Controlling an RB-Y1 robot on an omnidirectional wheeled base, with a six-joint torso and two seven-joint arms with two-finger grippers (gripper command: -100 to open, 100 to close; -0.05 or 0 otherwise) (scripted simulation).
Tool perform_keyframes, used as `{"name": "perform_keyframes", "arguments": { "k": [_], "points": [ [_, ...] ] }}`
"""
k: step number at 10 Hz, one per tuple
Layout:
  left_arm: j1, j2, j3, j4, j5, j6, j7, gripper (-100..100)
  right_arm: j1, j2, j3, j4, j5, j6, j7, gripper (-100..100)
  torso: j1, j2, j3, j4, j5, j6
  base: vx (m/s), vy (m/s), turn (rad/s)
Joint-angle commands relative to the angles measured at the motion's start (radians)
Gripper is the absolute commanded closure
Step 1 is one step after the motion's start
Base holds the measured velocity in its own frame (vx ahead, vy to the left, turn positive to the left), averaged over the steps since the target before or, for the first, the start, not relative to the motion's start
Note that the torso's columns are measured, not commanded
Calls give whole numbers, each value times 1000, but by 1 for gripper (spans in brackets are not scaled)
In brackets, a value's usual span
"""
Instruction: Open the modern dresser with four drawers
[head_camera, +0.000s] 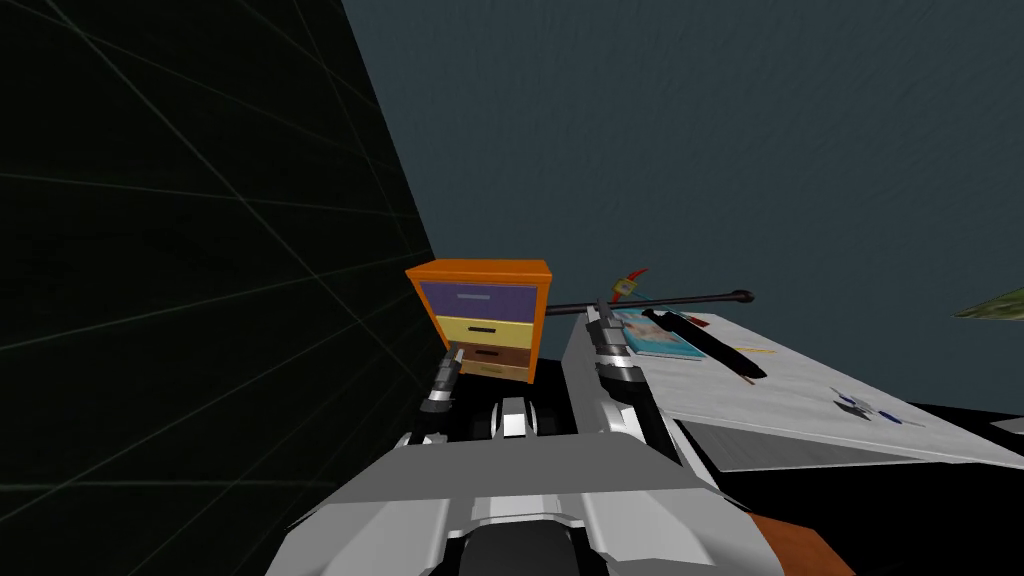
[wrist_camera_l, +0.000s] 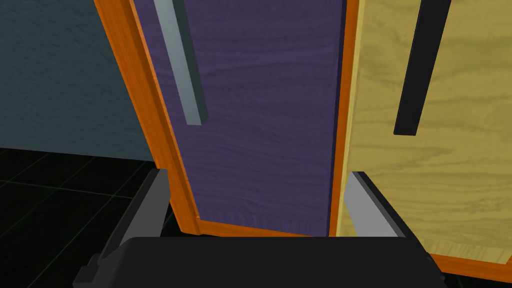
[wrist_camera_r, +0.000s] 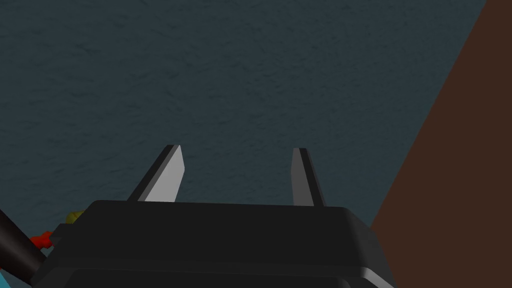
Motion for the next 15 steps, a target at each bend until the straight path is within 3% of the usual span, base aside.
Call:
{"name": "perform_keyframes", "arguments": {
  "k": [1,11,15],
  "points": [
    [1,-17,-9,76,1,-33,-4,-100,0,0,0,0,0,0,0,0,1,-2,-1,-1,0,0,134,7,-56],
    [-17,-53,-31,330,7,-135,-14,-100,0,0,0,0,0,0,0,0,0,-1,-1,0,0,0,112,13,-50],
    [-24,-103,-40,429,10,-176,-18,-100,0,0,0,0,0,0,0,0,-1,2,1,0,0,0,115,11,-47]
  ]
}}
